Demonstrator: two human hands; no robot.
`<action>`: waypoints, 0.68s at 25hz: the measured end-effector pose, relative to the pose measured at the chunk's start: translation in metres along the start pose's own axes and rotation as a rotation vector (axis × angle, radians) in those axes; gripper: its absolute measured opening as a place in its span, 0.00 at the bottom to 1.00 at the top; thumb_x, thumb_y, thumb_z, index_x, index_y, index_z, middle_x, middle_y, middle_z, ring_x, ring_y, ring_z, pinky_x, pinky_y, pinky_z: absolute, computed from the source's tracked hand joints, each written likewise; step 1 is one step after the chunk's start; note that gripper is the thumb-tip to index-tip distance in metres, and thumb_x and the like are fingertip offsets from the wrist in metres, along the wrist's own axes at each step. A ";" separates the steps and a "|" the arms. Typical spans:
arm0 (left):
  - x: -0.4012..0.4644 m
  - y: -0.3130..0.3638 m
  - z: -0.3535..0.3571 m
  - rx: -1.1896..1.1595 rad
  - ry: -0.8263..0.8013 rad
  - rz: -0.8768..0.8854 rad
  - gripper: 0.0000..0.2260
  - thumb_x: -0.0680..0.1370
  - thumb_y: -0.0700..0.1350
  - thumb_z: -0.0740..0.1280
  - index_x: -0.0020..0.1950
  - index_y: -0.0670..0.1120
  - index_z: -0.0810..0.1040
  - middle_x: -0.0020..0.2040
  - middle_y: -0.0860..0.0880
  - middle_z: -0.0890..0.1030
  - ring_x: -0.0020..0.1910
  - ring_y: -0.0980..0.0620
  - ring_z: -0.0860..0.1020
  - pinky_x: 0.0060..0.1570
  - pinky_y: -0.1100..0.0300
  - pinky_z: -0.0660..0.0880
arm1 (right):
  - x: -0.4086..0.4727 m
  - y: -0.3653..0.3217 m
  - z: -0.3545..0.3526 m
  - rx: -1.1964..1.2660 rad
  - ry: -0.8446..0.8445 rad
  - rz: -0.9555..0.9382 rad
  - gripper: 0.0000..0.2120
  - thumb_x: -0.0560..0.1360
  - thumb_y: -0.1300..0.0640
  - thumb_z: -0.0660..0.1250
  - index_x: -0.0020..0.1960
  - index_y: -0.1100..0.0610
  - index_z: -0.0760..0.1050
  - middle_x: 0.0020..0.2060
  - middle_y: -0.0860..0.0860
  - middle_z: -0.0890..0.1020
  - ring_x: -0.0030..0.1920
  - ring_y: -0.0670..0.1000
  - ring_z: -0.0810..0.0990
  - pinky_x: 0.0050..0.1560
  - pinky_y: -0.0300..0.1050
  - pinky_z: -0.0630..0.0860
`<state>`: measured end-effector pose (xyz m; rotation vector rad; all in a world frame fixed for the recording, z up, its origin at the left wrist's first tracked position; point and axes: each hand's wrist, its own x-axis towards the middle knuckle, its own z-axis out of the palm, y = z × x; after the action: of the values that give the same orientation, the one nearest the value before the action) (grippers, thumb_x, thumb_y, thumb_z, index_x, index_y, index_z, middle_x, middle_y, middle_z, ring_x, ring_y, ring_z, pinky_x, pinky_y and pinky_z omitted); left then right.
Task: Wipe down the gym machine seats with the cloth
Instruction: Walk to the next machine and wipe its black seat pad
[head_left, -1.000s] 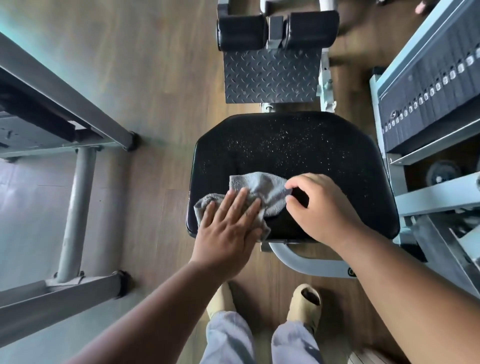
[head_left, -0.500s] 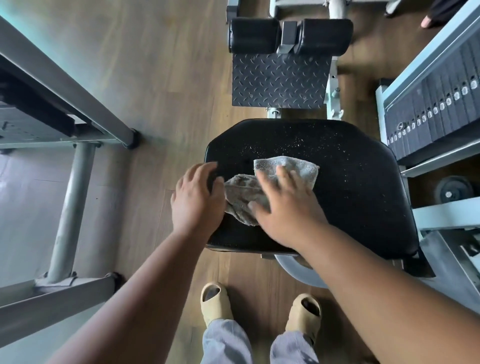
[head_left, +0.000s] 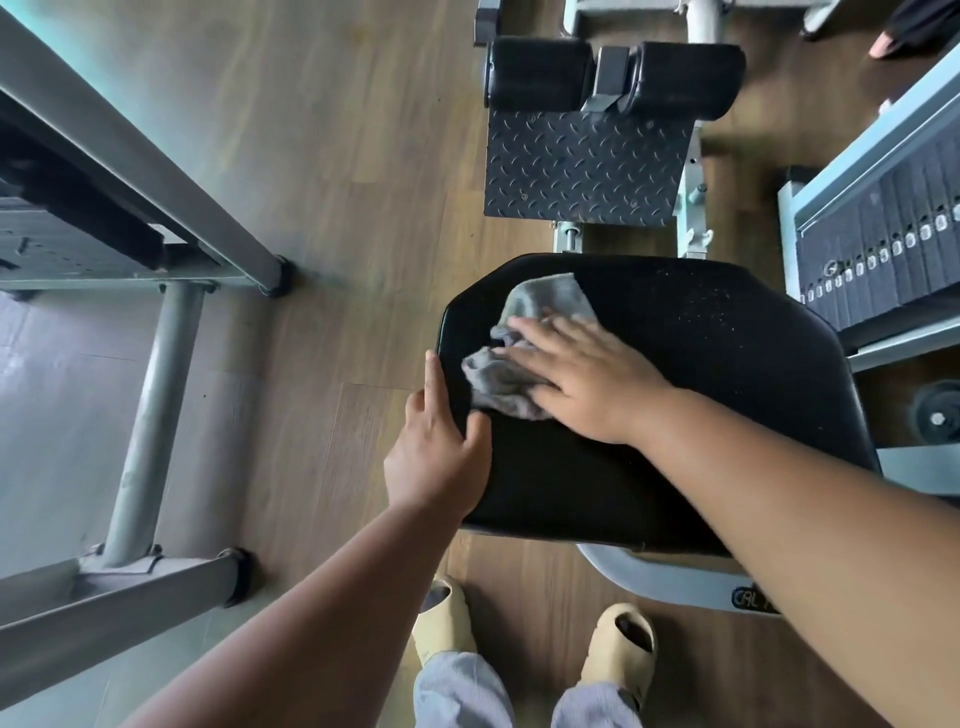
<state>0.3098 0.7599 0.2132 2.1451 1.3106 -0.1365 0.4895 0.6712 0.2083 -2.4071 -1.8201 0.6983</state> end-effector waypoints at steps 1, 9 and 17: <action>0.000 0.001 0.000 -0.003 0.006 0.005 0.33 0.77 0.56 0.55 0.80 0.61 0.43 0.71 0.49 0.70 0.56 0.43 0.78 0.50 0.49 0.74 | 0.002 0.015 -0.005 -0.005 -0.008 0.109 0.25 0.83 0.43 0.48 0.80 0.40 0.50 0.80 0.44 0.42 0.80 0.55 0.44 0.78 0.54 0.39; 0.004 -0.003 0.009 -0.042 0.073 -0.044 0.32 0.76 0.56 0.58 0.79 0.57 0.52 0.69 0.50 0.73 0.59 0.44 0.77 0.50 0.50 0.72 | 0.049 -0.019 -0.003 0.034 0.001 -0.076 0.26 0.83 0.46 0.49 0.80 0.42 0.49 0.81 0.45 0.46 0.80 0.55 0.46 0.78 0.54 0.41; 0.006 -0.005 0.012 -0.046 0.090 -0.008 0.33 0.75 0.59 0.56 0.80 0.57 0.51 0.73 0.50 0.69 0.63 0.45 0.75 0.53 0.50 0.72 | 0.073 -0.021 -0.010 0.057 0.012 0.054 0.27 0.82 0.46 0.48 0.80 0.43 0.48 0.81 0.47 0.48 0.80 0.56 0.48 0.78 0.55 0.43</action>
<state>0.3112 0.7598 0.1985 2.1292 1.3597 -0.0125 0.4893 0.7479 0.2002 -2.4276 -1.7124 0.7276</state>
